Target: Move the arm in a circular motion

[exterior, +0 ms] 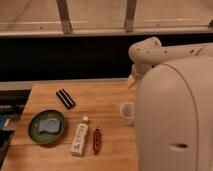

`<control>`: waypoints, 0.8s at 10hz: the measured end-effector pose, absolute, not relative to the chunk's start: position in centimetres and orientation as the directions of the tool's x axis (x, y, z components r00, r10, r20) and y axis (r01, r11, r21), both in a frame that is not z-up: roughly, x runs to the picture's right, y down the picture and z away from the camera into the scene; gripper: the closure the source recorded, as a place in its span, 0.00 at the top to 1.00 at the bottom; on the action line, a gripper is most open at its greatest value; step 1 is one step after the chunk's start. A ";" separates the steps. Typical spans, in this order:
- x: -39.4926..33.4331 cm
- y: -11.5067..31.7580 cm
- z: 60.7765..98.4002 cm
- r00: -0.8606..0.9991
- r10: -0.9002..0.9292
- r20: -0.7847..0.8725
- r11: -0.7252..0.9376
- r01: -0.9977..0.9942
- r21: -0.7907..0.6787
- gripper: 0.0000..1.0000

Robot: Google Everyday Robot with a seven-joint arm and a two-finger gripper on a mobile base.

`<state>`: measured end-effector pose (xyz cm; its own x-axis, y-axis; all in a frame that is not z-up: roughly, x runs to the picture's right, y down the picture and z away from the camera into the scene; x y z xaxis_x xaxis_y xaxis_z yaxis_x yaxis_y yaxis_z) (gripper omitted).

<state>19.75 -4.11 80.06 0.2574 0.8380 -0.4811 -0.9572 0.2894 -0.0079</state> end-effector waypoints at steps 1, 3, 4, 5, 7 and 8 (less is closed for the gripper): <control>19.5 -5.1 80.9 0.259 0.838 -0.481 0.292 -0.956 -0.006 0.76; 16.6 -7.0 82.6 0.293 0.829 -0.476 0.319 -0.947 -0.026 0.76; 15.0 -7.5 82.9 0.313 0.823 -0.474 0.334 -0.942 -0.042 0.76; 12.3 -7.9 83.2 0.352 0.811 -0.468 0.360 -0.930 -0.075 0.76; 7.9 -7.0 82.3 0.438 0.778 -0.451 0.416 -0.897 -0.153 0.76; 6.0 -5.8 81.0 0.484 0.759 -0.435 0.445 -0.874 -0.195 0.76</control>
